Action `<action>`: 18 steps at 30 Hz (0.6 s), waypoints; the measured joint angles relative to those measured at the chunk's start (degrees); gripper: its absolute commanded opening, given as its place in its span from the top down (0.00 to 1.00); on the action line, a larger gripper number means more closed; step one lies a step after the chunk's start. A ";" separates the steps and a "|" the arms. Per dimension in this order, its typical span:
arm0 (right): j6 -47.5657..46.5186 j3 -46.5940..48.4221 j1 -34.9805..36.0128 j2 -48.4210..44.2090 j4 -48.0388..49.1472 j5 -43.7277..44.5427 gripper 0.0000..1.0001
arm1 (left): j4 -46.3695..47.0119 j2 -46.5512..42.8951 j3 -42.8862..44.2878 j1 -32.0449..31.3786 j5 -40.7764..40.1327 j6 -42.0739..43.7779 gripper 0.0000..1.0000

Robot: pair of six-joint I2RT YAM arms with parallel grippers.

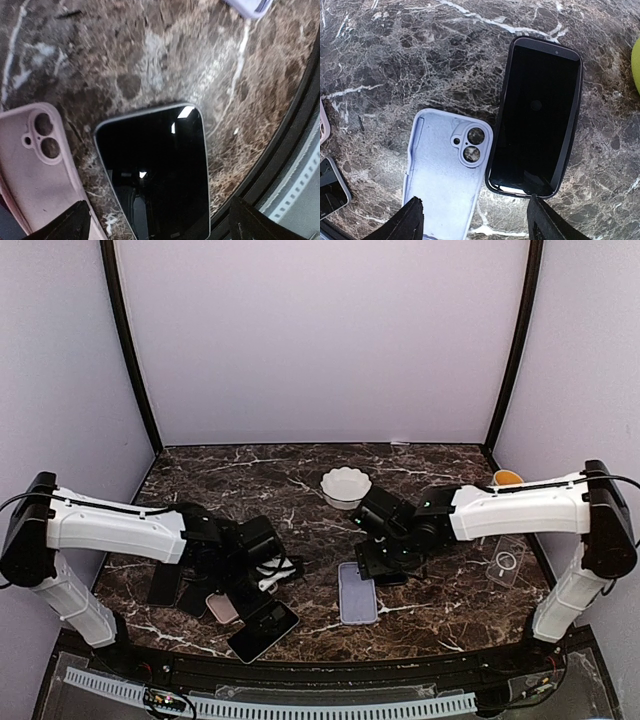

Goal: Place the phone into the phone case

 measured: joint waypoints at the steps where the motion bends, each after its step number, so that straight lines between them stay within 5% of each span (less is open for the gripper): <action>1: -0.15 -0.59 0.04 -0.42 0.37 0.04 0.28 | -0.94 1.27 0.02 -0.83 -0.61 -0.15 0.01; 18: -0.28 -6.29 0.35 -5.01 4.11 0.28 0.28 | -3.78 8.17 0.83 -4.96 -2.99 -3.34 0.08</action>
